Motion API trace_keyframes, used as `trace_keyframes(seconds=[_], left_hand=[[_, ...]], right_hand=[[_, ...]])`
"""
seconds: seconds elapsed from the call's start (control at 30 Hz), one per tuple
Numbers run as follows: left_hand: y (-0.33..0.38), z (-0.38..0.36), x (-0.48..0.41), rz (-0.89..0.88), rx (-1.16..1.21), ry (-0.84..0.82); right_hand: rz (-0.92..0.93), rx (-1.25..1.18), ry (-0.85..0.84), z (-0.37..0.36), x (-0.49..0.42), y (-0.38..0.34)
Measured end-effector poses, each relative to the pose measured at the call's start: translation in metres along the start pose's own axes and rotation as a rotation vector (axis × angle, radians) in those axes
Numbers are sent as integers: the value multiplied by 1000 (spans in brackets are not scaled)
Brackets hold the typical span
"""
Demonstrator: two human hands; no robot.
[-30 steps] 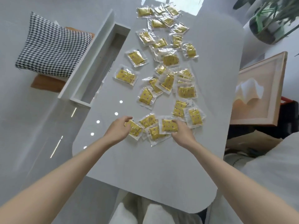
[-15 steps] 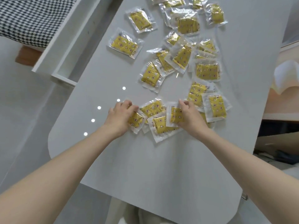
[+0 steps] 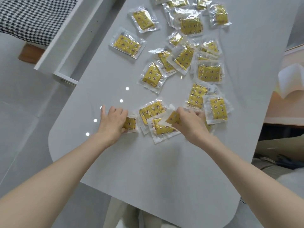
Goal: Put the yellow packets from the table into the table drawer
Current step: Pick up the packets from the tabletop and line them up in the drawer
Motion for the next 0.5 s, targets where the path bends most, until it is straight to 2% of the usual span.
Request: trace_keyframes(seconds=[0.1, 0.17, 0.37, 0.5], left_hand=[[-6, 5, 5, 46, 149, 11], [-9, 11, 5, 61, 274, -12], [-4, 31, -8, 157, 674, 30], [17, 37, -25, 120, 708, -31]], right_hand=[[226, 166, -109, -3, -3, -19], [307, 290, -125, -8, -12, -25], [268, 340, -186, -16, -24, -24], [194, 304, -165, -21, -19, -2]])
Point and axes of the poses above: each hand's wrist, its own x-axis away from the middle knuckle, its own z-axis out of the back of the hand, y = z × x, the point moved 3 cm from there along -x, towards the middle knuckle, and after that the axes turned 10 degrees about -y, right-handed, at the moved point
